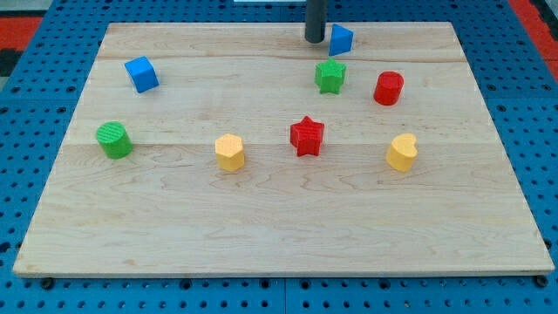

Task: Place the triangle above the red circle vertically

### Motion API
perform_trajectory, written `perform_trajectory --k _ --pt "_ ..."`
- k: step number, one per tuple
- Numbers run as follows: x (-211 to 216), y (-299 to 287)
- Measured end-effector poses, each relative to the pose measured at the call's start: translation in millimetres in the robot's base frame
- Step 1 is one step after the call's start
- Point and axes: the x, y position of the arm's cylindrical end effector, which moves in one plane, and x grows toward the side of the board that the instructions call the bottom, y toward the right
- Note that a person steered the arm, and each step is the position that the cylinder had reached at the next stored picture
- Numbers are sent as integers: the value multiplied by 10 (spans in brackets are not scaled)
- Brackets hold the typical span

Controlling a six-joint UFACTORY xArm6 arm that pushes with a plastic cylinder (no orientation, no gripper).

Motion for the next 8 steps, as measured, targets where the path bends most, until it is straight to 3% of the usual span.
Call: perform_trajectory --k 1,2,3,5,7,8 --pt "0 184" --pt "73 -154" --pt "193 -136" --pt "89 510" --pt "48 472" --pt "247 445"
